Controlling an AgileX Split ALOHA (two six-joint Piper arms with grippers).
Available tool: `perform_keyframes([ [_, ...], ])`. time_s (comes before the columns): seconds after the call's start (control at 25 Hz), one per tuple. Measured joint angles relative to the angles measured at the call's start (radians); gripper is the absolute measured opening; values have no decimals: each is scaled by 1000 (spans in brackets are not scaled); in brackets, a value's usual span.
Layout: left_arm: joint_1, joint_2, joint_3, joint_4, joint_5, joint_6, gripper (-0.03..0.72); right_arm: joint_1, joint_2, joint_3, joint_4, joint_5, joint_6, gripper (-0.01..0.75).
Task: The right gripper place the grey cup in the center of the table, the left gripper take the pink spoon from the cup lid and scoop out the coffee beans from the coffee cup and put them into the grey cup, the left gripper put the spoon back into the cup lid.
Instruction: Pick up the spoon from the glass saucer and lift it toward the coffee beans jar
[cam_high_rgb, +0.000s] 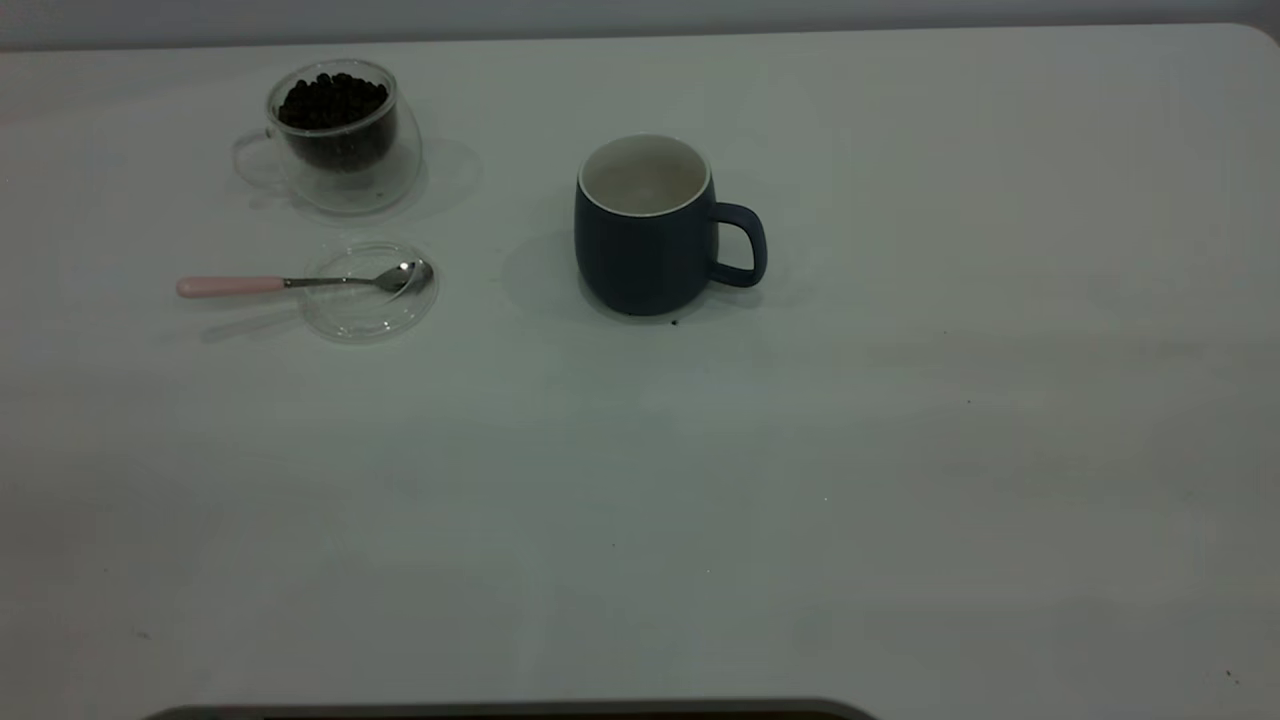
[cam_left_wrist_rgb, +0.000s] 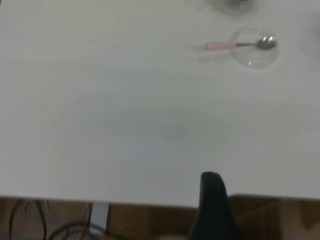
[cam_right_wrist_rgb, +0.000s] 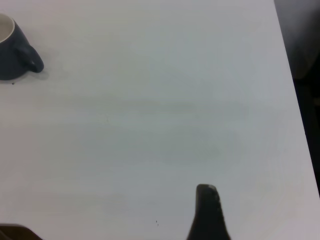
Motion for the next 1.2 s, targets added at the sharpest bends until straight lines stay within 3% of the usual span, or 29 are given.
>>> perform_keyframes([
  [0.52, 0, 1003, -380, -19, -231, 9, 586, 0, 0, 0, 0, 0, 0, 591],
  [0.68, 15, 1205, -469, -40, -267, 45, 641, 0, 0, 0, 0, -1, 0, 591],
  [0.8, 62, 1322, -501, -91, -292, 111, 698, 0, 0, 0, 0, -1, 0, 591],
  [0.96, 156, 1437, -509, -221, -344, 273, 710, 0, 0, 0, 0, -1, 0, 591],
  [1.2, 312, 1648, -571, -604, -380, 693, 710, 0, 0, 0, 0, -2, 0, 591],
])
